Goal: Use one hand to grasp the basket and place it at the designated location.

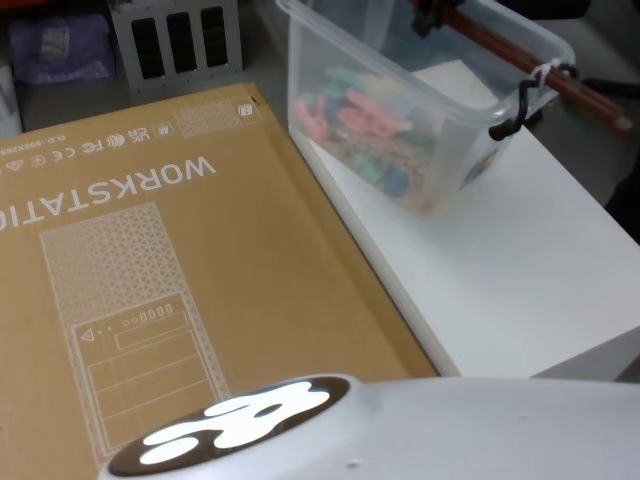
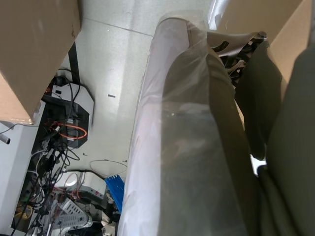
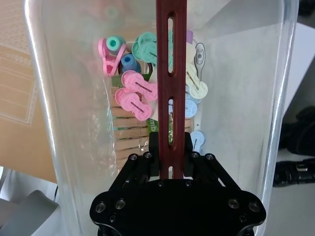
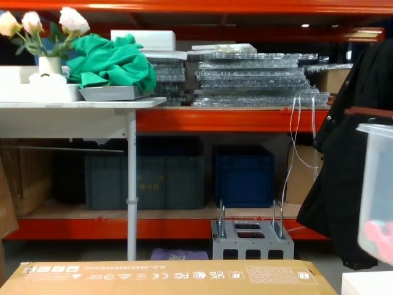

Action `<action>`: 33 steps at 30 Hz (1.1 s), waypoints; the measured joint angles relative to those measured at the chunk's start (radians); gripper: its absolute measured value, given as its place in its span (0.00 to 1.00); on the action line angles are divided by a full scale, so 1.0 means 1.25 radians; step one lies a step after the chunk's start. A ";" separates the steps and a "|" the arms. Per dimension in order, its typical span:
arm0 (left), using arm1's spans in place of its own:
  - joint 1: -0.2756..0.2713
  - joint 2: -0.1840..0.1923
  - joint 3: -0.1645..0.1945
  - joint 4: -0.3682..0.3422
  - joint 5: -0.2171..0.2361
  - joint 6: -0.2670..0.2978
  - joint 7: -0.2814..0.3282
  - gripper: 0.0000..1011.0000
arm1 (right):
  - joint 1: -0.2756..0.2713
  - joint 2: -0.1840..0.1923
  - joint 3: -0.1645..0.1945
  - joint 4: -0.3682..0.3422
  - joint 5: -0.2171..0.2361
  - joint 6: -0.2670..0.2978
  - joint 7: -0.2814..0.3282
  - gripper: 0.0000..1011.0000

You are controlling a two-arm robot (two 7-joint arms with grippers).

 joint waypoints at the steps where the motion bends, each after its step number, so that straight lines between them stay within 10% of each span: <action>1: 0.000 0.000 0.000 0.000 0.000 0.000 0.000 0.00 | -0.001 0.003 0.001 0.002 -0.002 0.004 0.001 0.23; 33: 0.000 0.000 0.000 0.000 0.000 0.000 0.000 0.00 | -0.057 0.040 0.023 0.056 -0.098 0.175 0.001 0.23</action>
